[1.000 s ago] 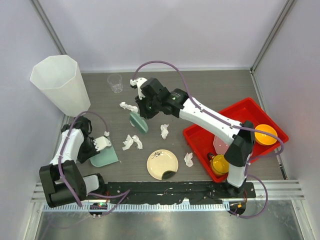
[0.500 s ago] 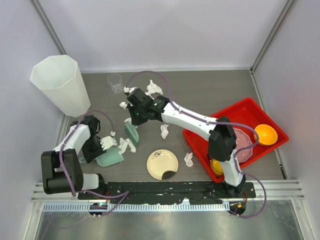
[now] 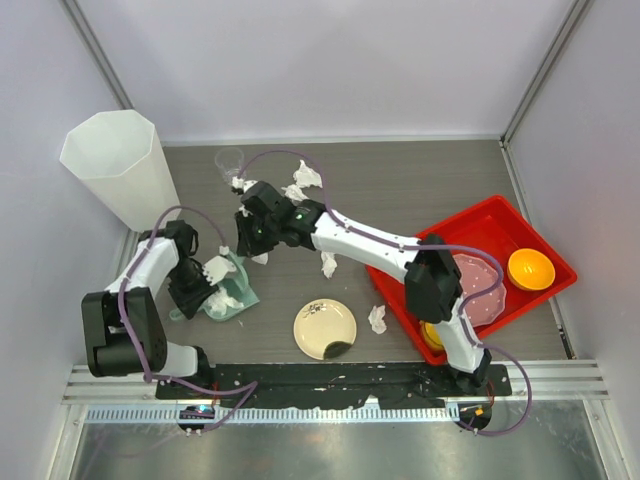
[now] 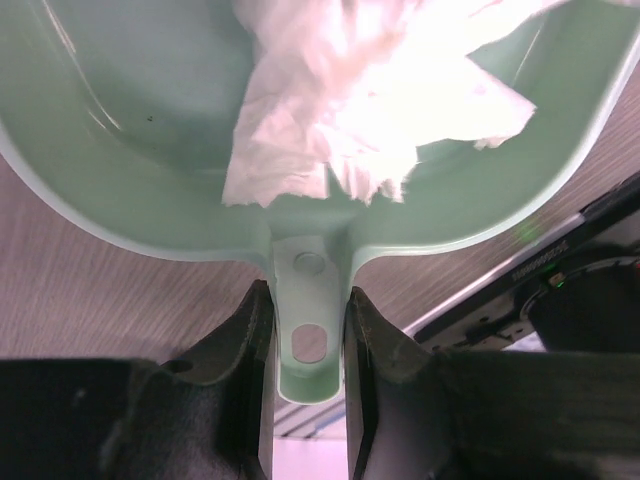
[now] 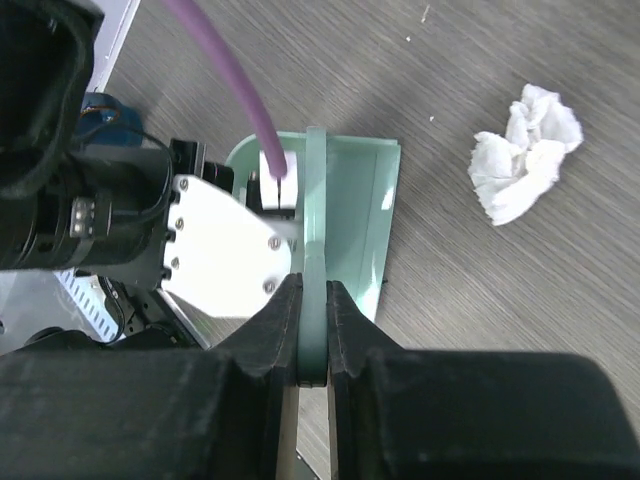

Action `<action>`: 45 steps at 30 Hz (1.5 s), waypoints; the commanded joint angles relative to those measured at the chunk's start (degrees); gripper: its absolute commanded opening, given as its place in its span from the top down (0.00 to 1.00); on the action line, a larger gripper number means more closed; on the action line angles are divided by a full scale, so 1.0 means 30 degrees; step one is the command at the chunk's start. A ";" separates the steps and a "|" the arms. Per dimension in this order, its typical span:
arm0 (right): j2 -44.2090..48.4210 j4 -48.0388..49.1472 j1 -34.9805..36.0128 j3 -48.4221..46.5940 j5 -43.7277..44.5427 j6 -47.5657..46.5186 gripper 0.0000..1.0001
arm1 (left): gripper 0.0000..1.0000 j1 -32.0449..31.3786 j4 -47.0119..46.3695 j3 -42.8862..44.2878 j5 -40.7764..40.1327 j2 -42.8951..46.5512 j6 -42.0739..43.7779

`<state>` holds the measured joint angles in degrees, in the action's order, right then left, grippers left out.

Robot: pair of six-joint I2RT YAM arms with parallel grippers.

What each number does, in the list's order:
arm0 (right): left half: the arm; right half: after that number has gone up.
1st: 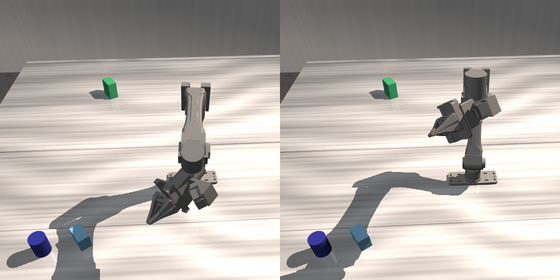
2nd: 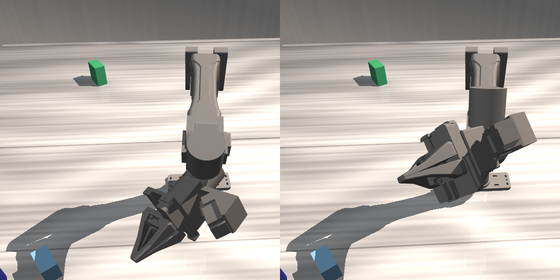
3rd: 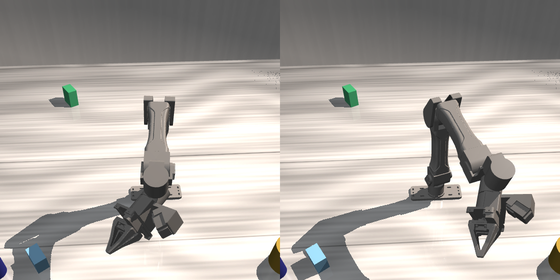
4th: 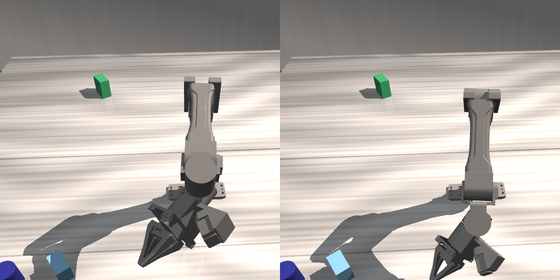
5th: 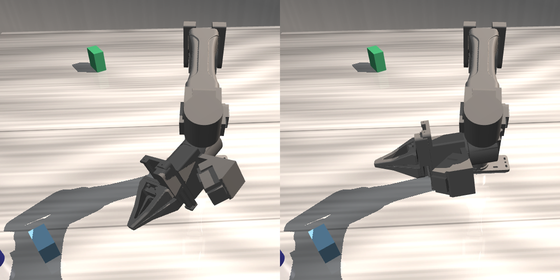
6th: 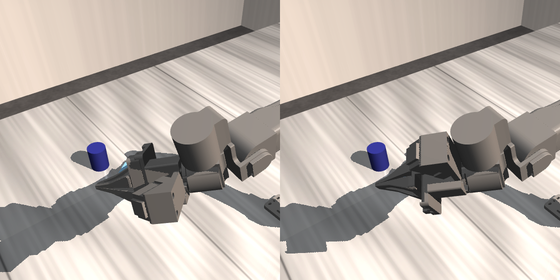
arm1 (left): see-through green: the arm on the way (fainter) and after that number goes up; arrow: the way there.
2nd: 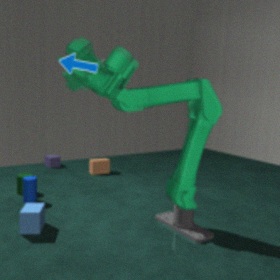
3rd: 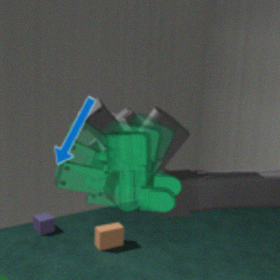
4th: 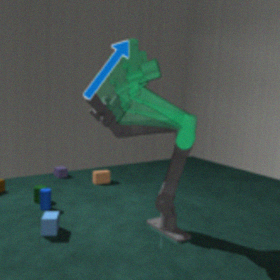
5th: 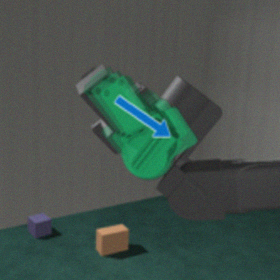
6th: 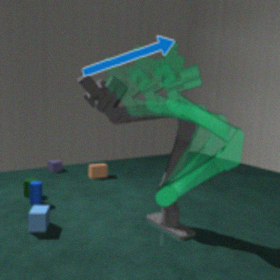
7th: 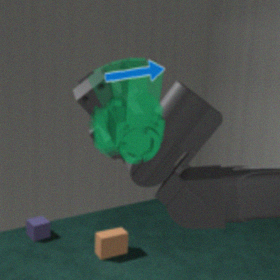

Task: Sweep away the paper scraps from the table

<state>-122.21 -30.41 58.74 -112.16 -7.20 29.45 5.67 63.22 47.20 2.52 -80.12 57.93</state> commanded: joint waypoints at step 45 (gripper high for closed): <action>1.3697 0.0031 -0.3408 0.8822 0.8261 -0.1878 0.99 | 1.00 0.3380 0.1074 2.2145 0.5225 -0.3264 -1.3714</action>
<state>-83.83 -32.56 48.56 -85.86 18.35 22.72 13.76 65.95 108.68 17.54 -89.89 20.10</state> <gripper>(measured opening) 0.158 0.279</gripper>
